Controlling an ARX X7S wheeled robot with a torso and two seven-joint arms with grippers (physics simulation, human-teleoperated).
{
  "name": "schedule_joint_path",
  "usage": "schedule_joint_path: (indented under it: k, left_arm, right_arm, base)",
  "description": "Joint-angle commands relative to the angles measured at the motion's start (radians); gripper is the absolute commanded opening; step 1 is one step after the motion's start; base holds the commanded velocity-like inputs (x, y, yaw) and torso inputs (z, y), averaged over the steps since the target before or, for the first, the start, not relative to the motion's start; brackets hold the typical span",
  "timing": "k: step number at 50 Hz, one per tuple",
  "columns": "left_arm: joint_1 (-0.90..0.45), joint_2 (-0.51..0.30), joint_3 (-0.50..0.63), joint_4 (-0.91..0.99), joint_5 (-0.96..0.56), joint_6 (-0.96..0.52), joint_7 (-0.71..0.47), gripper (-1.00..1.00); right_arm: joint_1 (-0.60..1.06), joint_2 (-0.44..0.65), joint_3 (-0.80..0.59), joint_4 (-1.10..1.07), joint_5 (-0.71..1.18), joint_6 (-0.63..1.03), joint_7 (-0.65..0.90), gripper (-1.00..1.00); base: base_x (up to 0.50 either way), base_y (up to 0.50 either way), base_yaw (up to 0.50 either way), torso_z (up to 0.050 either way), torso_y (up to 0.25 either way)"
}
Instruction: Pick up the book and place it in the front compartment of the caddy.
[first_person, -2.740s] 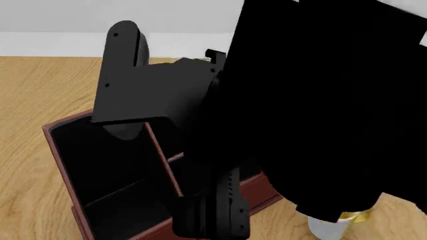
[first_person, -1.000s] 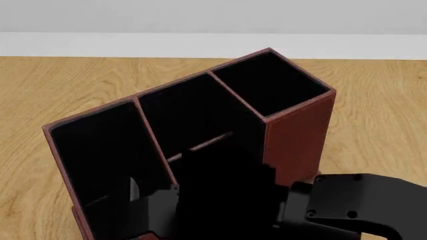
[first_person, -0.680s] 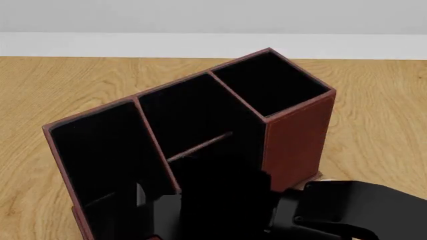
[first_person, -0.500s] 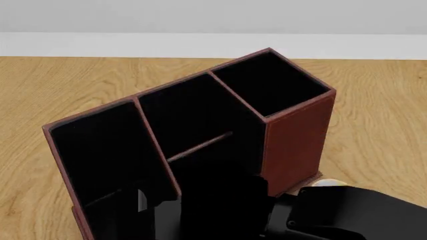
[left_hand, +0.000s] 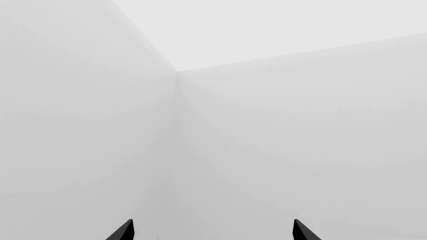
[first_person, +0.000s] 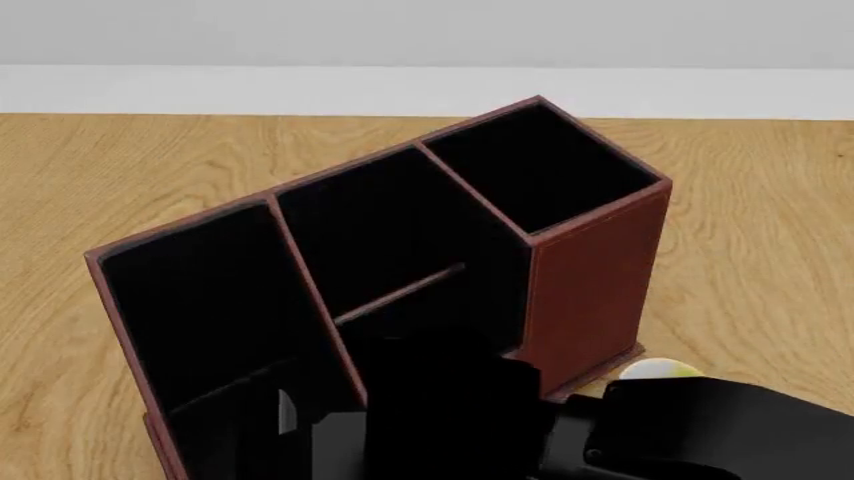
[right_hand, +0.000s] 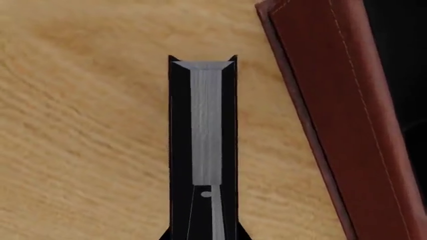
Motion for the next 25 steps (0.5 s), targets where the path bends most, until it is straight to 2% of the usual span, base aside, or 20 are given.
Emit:
schedule_joint_path:
  k: [1,10,25]
  left_arm:
    - [-0.001,0.000,0.005,-0.002,0.003,0.007,0.000,1.00]
    - [0.000,0.006,0.017,-0.002,0.009,0.013,0.001,1.00]
    - [-0.048,-0.018,0.050,-0.001,-0.012,0.006,-0.024,1.00]
  right_arm:
    - [0.053,0.053,0.014,-0.136,0.009,0.042,0.006,-1.00]
    - [0.112,0.136,0.049,-0.310,0.052,0.124,0.042,-1.00]
    - [0.199,0.233,0.083,-0.446,0.083,0.187,0.056,-1.00]
  base:
    - [0.00,0.00,0.00,0.000,0.000]
    - [0.00,0.00,0.00,0.000,0.000]
    - [0.00,0.00,0.00,0.000,0.000]
